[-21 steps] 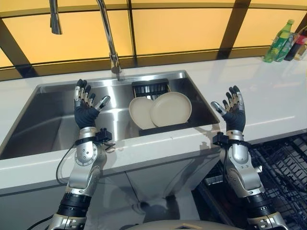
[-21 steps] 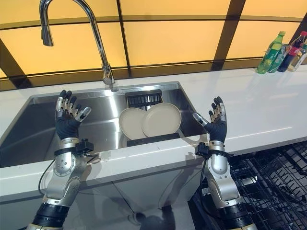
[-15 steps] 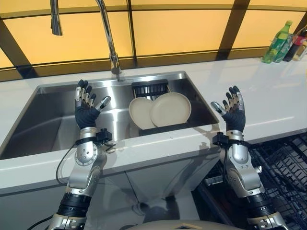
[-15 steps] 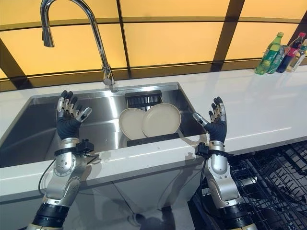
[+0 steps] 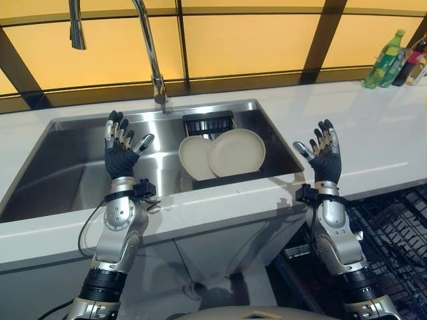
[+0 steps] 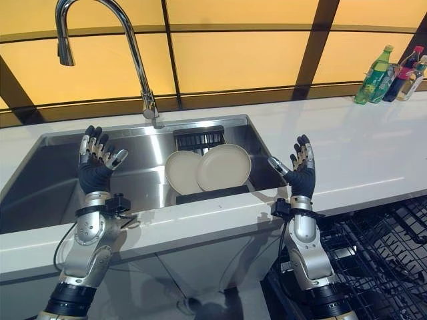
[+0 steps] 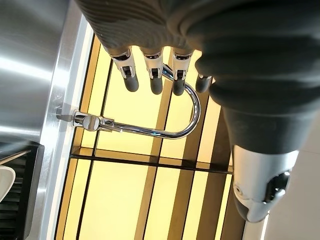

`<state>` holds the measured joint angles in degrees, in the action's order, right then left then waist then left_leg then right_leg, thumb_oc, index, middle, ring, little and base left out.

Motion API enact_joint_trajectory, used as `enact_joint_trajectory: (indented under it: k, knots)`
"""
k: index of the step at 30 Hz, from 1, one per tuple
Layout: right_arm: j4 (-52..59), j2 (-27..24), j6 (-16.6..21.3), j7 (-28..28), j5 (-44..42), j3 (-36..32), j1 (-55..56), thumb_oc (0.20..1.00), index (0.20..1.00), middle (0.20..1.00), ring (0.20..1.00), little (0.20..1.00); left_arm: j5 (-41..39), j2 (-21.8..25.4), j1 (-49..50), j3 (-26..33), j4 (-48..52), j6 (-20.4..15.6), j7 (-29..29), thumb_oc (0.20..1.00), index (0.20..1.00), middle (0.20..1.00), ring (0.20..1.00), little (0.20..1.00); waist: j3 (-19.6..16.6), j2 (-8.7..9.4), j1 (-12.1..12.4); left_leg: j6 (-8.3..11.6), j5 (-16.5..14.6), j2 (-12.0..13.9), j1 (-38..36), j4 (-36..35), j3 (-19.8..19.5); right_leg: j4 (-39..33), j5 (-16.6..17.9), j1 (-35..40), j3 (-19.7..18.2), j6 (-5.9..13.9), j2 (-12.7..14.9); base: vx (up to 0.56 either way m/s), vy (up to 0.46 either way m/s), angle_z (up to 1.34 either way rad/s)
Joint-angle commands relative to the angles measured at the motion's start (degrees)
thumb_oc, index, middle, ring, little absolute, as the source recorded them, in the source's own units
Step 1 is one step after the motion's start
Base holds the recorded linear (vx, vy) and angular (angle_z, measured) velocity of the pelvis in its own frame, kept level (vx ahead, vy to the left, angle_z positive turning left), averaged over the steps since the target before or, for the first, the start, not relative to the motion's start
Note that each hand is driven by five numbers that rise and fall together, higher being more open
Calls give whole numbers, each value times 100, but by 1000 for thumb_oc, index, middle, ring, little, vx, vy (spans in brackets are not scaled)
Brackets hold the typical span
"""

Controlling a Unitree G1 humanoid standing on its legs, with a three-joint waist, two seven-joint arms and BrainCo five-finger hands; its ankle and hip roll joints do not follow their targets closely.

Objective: Pick up plates and place into dishwasher.

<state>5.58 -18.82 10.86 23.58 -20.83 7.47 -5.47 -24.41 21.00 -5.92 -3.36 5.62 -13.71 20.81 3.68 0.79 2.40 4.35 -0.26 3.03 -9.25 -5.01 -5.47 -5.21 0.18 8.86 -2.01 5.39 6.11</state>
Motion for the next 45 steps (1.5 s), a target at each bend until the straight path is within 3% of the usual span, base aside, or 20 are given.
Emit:
enact_joint_trajectory:
  k: [1, 13, 22, 27, 30, 37, 45]
  knots:
    - [255, 19, 154, -17, 196, -62, -73, 1000, 1000, 1000, 1000, 1000, 135, 255, -265, 16, -158, -324, -113, 1000, 1000, 1000, 1000, 1000, -486, 8, 62, 21, -346, 79, 120, 73, -149, 241, 150, -501, 430, 444, 403, -16, -51, 0]
    - [306, -14, 80, 89, 126, 39, -9, 1000, 1000, 1000, 1000, 1000, 688, 598, -575, -96, -184, -392, -148, 1000, 1000, 1000, 1000, 1000, -521, -44, -89, 64, -235, 200, 149, 1, -74, 323, 14, -509, 351, 302, 109, -5, -88, -2]
    - [337, -151, -97, 164, 28, 137, -7, 1000, 1000, 1000, 1000, 1000, 1015, 998, -923, -173, -275, -517, -104, 1000, 1000, 1000, 1000, 1000, -449, -71, -225, 251, -200, 491, 291, 341, 12, 480, -180, -532, 201, 125, -173, 13, -125, -6]
    - [323, -218, -85, 219, -38, 244, -40, 1000, 1000, 1000, 1000, 1000, 1232, 1181, -1083, -173, -385, -698, -158, 1000, 1000, 1000, 1000, 1000, -357, -83, -194, 196, -154, 407, 472, 451, -254, 476, -153, -557, 41, 63, -221, 13, -37, -23]
    - [268, -222, -52, 148, -69, 275, 11, 1000, 1000, 1000, 1000, 1000, 1409, 1306, -1216, -193, -490, -705, -215, 1000, 1000, 1000, 1000, 1000, -343, -133, -184, 187, -128, 313, 464, 350, -517, 466, -193, -538, -82, 100, -227, 60, 34, -27]
    - [342, -374, -250, -5, -246, 217, 101, 1000, 1000, 1000, 1000, 1000, 1564, 1597, -1634, -653, -1037, -515, -579, 1000, 1000, 1000, 1000, 1000, -381, -228, -484, 262, -211, 353, 268, 299, -199, 496, -169, -546, -215, 220, -95, 83, 111, -24]
    - [363, -405, -357, -210, -287, 227, 319, 1000, 1000, 1000, 1000, 1000, 1656, 1924, -1537, -607, -1542, -395, -824, 1000, 1000, 1000, 1000, 1000, -362, -257, -679, 117, -430, 135, 94, 359, -115, 558, -71, -629, -644, 401, 29, 114, 90, -17]
